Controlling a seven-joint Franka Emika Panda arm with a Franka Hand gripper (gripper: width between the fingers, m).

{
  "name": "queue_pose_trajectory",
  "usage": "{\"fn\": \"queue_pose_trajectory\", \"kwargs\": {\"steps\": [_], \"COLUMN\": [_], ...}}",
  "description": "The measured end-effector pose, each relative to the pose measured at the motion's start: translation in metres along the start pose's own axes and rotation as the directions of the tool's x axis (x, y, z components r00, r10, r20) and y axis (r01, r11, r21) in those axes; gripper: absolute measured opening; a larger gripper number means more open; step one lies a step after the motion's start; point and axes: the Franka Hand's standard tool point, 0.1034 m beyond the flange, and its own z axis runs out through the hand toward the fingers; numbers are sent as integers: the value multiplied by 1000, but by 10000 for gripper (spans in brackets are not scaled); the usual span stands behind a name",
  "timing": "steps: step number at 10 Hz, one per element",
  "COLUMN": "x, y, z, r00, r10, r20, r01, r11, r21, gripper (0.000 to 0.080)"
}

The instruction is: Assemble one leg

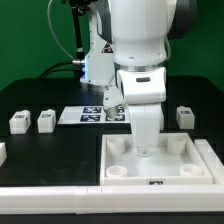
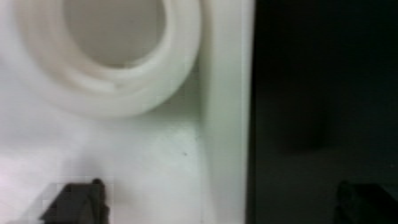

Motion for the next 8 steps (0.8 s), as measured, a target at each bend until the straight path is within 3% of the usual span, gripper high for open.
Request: {"fn": "queue_pose_trajectory", "kwargs": {"steps": [2, 5, 6, 8], "x": [5, 7, 6, 5], "y": [-3, -18, -23, -23], "z": [-14, -42, -47, -43], "r00": [999, 996, 993, 991], "r10": [33, 83, 110, 133], "r20": [10, 31, 32, 30], "r01": [-33, -82, -108, -132], "r11": [999, 996, 993, 990], "r21": [-17, -45, -54, -47], "gripper": [649, 649, 649, 649]}}
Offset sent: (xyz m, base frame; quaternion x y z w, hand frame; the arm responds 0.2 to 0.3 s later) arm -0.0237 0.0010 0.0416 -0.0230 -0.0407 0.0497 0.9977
